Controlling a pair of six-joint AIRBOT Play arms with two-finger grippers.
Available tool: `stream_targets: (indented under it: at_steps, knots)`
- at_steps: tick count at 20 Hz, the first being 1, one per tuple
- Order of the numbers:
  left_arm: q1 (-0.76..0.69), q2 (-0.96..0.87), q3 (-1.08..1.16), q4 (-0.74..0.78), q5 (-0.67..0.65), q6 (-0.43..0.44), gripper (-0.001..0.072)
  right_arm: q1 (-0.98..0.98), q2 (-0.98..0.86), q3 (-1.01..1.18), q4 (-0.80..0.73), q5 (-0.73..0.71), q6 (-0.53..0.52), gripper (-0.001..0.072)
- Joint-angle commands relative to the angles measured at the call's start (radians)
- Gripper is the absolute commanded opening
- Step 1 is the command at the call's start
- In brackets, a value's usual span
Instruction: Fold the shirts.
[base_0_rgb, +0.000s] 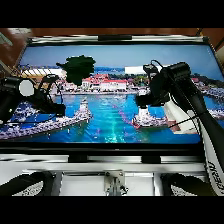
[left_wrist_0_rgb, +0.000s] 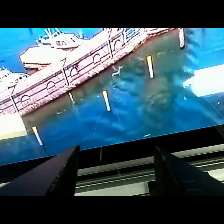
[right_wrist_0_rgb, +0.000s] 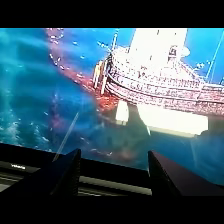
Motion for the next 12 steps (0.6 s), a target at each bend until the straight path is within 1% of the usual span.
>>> stream_targets:
  at_steps: [1,12]
  knots:
    - [0.000,0.001,0.000,0.000,0.000,0.000,0.0550,0.001,0.000,0.000,0.000,0.006,0.000,0.0540]
    - [0.000,0.001,0.000,0.000,0.000,0.000,0.0550,0.001,0.000,-0.001,0.002,0.023,0.000,0.0540]
